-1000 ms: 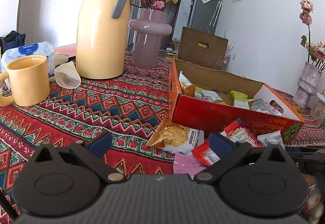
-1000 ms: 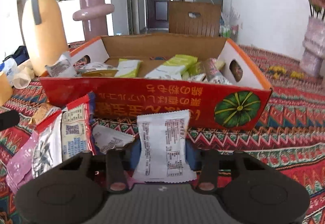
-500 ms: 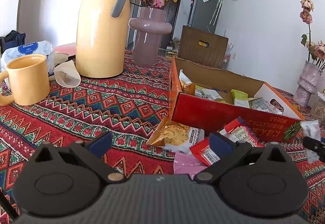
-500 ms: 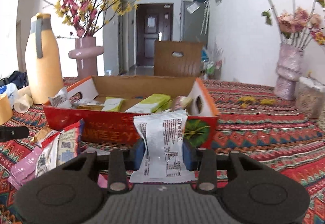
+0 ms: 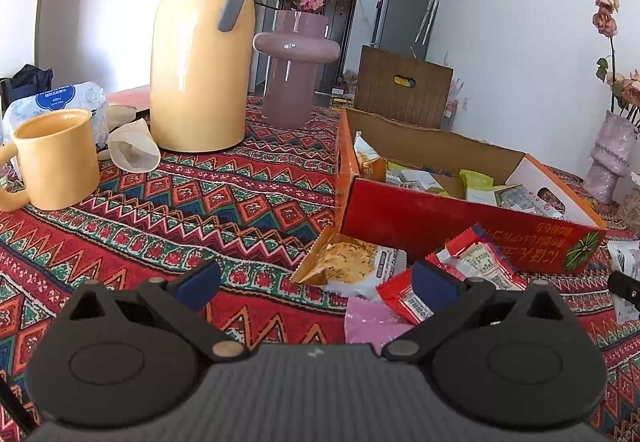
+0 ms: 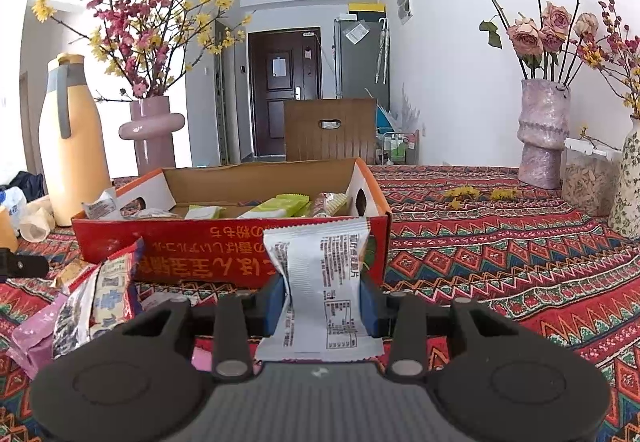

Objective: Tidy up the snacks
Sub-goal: 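Grasp the pink packet with the left tool while the right tool holds its packet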

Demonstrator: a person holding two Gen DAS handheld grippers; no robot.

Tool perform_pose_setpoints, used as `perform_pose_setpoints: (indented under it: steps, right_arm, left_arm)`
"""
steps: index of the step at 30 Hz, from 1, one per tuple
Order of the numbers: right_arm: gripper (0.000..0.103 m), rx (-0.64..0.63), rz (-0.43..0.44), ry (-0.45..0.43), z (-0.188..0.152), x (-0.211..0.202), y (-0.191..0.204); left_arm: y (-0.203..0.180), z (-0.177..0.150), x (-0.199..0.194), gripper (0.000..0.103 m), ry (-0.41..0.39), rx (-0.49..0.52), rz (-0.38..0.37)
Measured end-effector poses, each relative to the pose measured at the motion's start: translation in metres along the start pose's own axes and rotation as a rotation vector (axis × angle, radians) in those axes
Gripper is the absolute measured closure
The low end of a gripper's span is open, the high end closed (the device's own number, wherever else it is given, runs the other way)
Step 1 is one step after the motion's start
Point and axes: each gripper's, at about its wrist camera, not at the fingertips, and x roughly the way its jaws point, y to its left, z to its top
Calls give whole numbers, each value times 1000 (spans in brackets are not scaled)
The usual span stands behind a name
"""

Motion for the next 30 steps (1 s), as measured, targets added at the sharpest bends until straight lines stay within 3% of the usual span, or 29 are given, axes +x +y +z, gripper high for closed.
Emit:
perform_pose_setpoints:
  steps: [8,14,30]
  right_arm:
    - [64,21,22,-11,-1,-2,-3]
    - [64,32,30,-23,-1,-4,-5]
    - [64,54,76,-64,-2,-13,-8]
  left_arm:
    - [-4,0,-1,0,-7,24,-1]
    - [-9,5,-8,0,34,63,0]
    - [-47,-18,7,0,271,175,5]
